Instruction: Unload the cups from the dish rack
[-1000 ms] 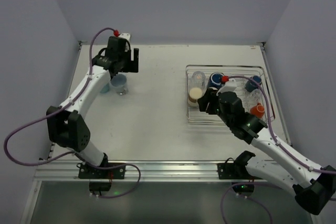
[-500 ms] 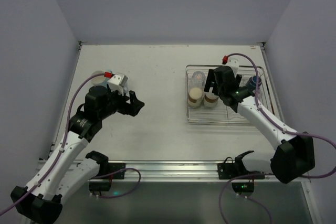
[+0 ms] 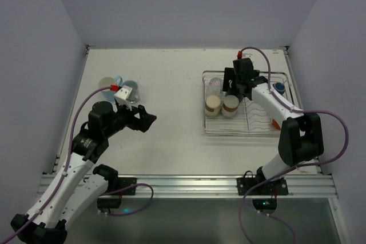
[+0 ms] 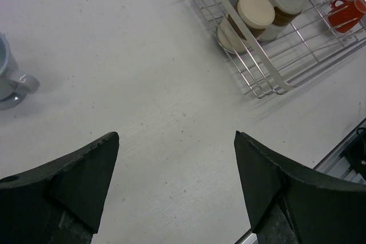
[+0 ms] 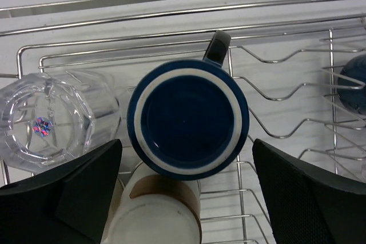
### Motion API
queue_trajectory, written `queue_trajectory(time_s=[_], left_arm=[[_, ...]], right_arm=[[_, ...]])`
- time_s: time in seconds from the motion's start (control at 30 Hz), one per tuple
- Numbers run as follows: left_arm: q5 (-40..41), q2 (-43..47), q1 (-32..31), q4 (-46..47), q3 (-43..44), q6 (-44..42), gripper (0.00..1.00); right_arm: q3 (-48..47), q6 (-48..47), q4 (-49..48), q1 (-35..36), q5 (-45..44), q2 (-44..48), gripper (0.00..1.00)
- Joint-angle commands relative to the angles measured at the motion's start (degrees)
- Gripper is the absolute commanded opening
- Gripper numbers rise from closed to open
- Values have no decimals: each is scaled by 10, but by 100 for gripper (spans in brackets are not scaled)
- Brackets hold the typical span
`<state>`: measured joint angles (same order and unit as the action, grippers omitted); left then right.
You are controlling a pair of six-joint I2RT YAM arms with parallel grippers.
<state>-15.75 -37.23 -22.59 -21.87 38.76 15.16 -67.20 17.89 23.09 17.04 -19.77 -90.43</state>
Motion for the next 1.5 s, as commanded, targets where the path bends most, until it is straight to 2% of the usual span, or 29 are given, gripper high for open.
queue_trajectory(time_s=[0.0, 0.3, 0.6, 0.67, 0.73, 0.77, 0.9, 0.97, 1.0, 1.2, 1.37, 1.47], left_arm=[[-13, 0, -3, 20, 5, -11, 86], [-18, -9, -3, 20, 8, -13, 86], [-38, -24, -2, 22, 10, -11, 86], [-56, -23, -2, 28, 9, -10, 86], [-67, -21, -2, 33, 7, -5, 86], [-68, -16, -2, 35, 4, -2, 86], [-85, -18, -2, 42, 7, 14, 86], [-100, -25, -2, 53, 13, 22, 86], [-107, -27, -2, 57, 15, 32, 86], [-175, -49, -3, 110, 23, 89, 85], [-239, -74, -3, 207, 4, 166, 84], [-261, -87, -6, 307, -17, 230, 83]], right_arm=[[-43, -47, -2, -10, 51, -16, 98], [-66, -87, 3, -39, 119, -64, 99], [-77, -94, -8, -40, 101, -100, 99], [-77, -92, -15, -40, 92, -106, 96], [-72, -80, -31, -41, 75, -98, 87], [-59, -78, -40, -41, 70, -90, 83], [-36, -73, -76, -41, 36, -25, 54], [-20, -72, -87, -40, 32, 2, 53], [-14, -69, -95, -41, 31, 16, 48], [44, -38, -147, -40, 53, 125, 44], [88, 9, -160, -40, 93, 204, 44], [128, 43, -183, -39, 133, 270, 44]])
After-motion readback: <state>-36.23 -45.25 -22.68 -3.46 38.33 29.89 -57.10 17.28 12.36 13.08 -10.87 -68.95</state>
